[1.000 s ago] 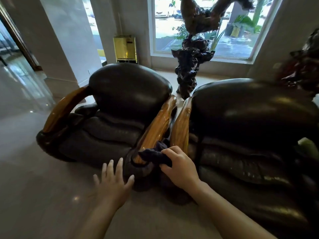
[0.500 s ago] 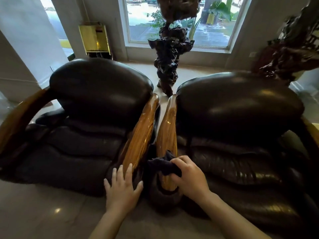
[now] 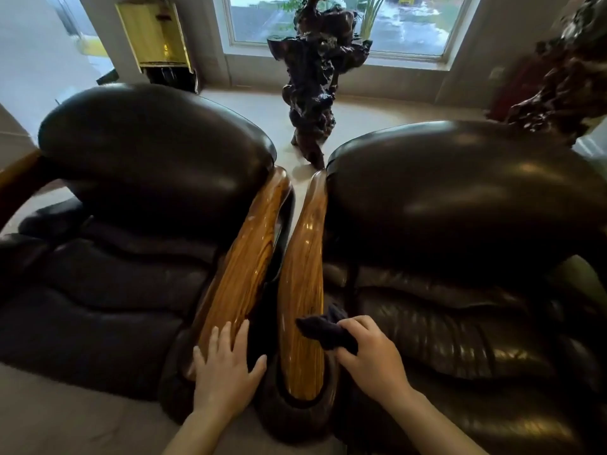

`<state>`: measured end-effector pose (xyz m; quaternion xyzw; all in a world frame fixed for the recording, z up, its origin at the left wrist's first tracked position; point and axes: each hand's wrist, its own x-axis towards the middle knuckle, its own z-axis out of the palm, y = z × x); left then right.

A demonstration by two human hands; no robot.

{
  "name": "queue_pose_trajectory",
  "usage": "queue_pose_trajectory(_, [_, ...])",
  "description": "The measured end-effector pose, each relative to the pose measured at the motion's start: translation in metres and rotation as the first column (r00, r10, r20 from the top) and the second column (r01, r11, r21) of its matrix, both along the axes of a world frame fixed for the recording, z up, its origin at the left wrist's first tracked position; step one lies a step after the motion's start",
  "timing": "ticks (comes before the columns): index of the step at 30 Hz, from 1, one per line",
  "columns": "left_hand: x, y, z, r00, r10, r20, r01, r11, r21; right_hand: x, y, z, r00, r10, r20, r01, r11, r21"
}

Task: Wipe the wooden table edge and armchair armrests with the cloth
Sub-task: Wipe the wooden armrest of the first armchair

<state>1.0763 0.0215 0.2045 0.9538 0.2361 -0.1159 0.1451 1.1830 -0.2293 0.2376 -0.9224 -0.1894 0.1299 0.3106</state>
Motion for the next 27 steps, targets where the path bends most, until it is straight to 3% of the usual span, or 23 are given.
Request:
queue_pose_trajectory(7, [0.077,-0.023,-0.061,0.995,0.094,-0.043,-0.094,0.996,0.008,0.095,-0.001,-0.077,0.991,0.053,-0.120,-0.050,0.998,0.030])
queue_pose_trajectory(17, [0.213,-0.015,-0.163,0.978,0.024,0.208,-0.008,0.997,-0.078,0.177,0.038,-0.168,0.990,-0.060,-0.124,0.078,0.986,0.150])
queue_pose_trajectory(21, [0.247,-0.006,-0.201,0.955,0.006,0.295,0.050,0.983,-0.179,0.184,0.059,-0.199,0.990,-0.087,-0.110,0.107,0.975,0.193])
queue_pose_trajectory(27, [0.246,0.005,-0.229,0.884,0.040,0.466,0.124,0.941,-0.314,0.133,0.073,-0.247,0.999,0.000,0.047,-0.003,0.997,0.078])
